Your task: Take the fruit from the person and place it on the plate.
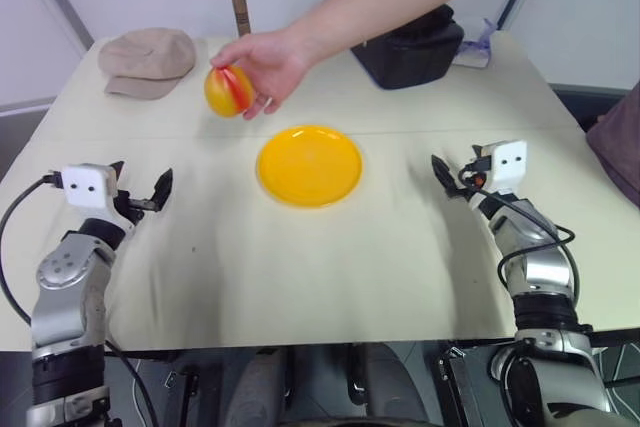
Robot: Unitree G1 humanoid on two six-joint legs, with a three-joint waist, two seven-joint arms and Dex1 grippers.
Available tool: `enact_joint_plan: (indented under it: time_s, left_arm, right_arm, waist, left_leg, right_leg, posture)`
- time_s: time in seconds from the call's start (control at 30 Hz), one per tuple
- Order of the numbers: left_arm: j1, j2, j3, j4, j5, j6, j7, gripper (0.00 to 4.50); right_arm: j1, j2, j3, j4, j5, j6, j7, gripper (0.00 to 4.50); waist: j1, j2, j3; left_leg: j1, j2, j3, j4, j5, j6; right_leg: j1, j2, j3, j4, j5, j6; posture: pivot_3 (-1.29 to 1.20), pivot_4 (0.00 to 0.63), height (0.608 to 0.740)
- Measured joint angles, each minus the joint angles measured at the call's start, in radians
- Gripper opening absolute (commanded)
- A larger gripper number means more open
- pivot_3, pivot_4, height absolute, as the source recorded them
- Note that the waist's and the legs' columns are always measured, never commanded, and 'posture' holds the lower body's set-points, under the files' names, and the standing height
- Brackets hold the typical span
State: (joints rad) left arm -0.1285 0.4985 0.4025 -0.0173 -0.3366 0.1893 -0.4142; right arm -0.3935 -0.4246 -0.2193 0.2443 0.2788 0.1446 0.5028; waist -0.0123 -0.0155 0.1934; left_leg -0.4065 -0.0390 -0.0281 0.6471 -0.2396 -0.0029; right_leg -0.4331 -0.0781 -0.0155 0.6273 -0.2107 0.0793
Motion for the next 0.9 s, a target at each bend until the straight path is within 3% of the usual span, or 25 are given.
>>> enact_joint_plan:
  time_s: [0.17, 0.3, 0.43, 0.6, 0.9]
  left_arm:
    - [-0.001, 0.021, 0.001, 0.005, -0.002, 0.001, -0.019, 4.5]
    - [-0.005, 0.039, 0.002, 0.024, -0.025, 0.007, -0.064, 4.5]
    - [-0.03, 0.118, -0.013, -0.015, -0.178, 0.139, -0.247, 4.5]
    - [-0.18, 0.218, -0.038, -0.068, -0.294, 0.249, -0.397, 4.5]
    - [-0.379, 0.148, -0.174, 0.09, -0.236, 0.196, -0.458, 4.5]
  right_arm:
    - [0.014, -0.135, 0.007, -0.339, 0.29, 0.314, 0.2, 4.42]
    - [0.005, -0.19, 0.013, -0.484, 0.413, 0.473, 0.245, 4.42]
    - [-0.004, -0.19, 0.038, -0.496, 0.423, 0.531, 0.237, 4.42]
    - [-0.047, -0.187, 0.06, -0.494, 0.411, 0.533, 0.23, 4.42]
    - [-0.053, -0.177, 0.09, -0.48, 0.371, 0.524, 0.215, 4.42]
  waist:
    - [0.002, 0.0, 0.0]
    - [0.003, -0.002, -0.001]
    - [0.003, -0.002, -0.001]
    - [0.004, -0.002, -0.001]
    - [0.003, -0.002, -0.001]
  left_leg:
    - [0.0, 0.0, -0.001, 0.001, 0.0, 0.0]
    - [0.0, 0.001, -0.001, 0.001, 0.0, 0.0]
    - [-0.001, 0.001, -0.001, 0.001, 0.0, 0.0]
    - [-0.001, 0.0, -0.001, 0.001, 0.0, 0.0]
    - [-0.001, 0.0, -0.001, 0.001, 0.0, 0.0]
  right_leg:
    - [0.0, -0.001, 0.0, 0.0, 0.0, 0.0]
    - [0.001, -0.001, -0.001, -0.002, -0.002, -0.004]
    - [0.0, -0.001, -0.001, -0.002, -0.002, -0.004]
    - [0.001, -0.001, -0.001, -0.003, -0.002, -0.004]
    - [0.001, 0.0, -0.001, -0.003, 0.0, 0.0]
  posture:
    - [0.0, 0.15, 0.74]
    - [0.0, 0.15, 0.74]
    - [0.0, 0.15, 0.74]
    - [0.0, 0.15, 0.74]
    - [0.0, 0.15, 0.74]
